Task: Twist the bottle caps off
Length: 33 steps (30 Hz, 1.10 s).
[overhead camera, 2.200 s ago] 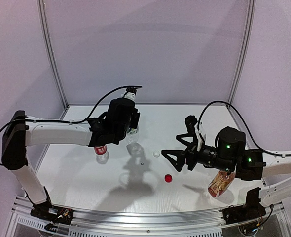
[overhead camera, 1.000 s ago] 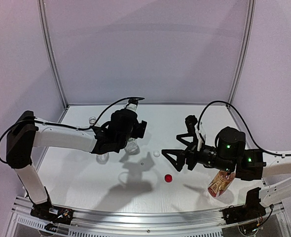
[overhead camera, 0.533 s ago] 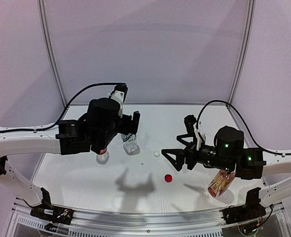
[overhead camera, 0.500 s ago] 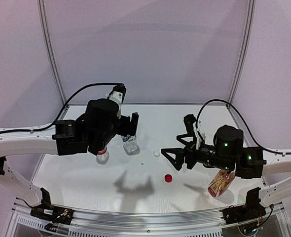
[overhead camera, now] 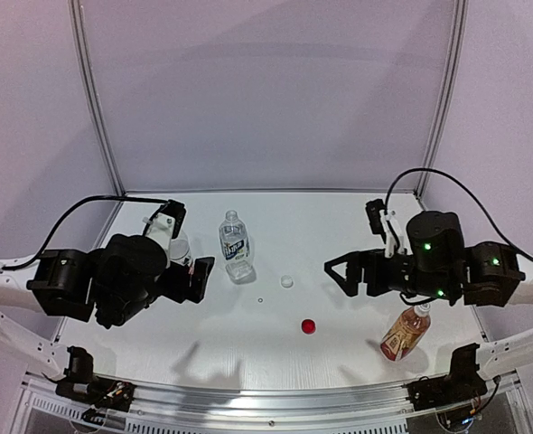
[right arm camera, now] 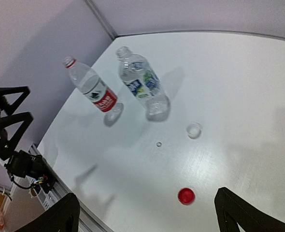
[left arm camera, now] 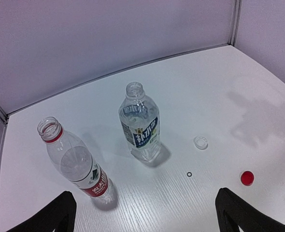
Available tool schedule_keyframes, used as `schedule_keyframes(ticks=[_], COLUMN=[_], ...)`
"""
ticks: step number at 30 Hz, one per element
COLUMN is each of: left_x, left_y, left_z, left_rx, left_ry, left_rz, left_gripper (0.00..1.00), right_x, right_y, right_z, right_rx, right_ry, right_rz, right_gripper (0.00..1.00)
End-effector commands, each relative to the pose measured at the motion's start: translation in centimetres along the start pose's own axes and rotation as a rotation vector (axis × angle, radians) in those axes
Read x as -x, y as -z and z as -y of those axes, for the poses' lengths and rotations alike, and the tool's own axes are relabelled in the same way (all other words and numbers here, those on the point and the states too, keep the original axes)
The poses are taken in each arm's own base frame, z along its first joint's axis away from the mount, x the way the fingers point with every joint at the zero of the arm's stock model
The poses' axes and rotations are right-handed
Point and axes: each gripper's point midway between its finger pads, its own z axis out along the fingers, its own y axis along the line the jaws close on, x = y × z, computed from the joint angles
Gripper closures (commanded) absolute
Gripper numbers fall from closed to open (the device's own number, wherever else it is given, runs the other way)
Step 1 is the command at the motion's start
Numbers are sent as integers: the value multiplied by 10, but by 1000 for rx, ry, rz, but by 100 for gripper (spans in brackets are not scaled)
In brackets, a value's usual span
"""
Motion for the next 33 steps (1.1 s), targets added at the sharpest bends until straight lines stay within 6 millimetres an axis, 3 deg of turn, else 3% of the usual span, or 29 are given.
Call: schedule_keyframes(ticks=[1,6,11,17,23,26,29,33], left_x=[8,29,42,23,24,24,25,24], left_y=[9,16,21,20,31,34,35,34], left_z=[9,24,24,22,7,3,1,1], left_rx=[-87,-166,-183,-200,-202,-201,-203,-200], left_ry=[27,84,99,102,107,109,110,104], left_rz=[17,38,45,21,31,37,38,36], left_gripper=[1,1,1,1,1,1,1,1], right_x=[-16,-40,-54,-69,-74,-76,-76,-76], right_y=[47,83,103,102,104,101,97,95], right_z=[67,109,133,144,153,155,152,149], right_rx=[-276,-421,-555,-591,-644,-651,-639,-633], right_ry=[-135,-207,-203,-209,-208,-205,-204,-199], right_rz=[-55,-108,-175,-204,-202,-204,-205,-213], right_gripper=[1,1,1,10,19,26,44,58])
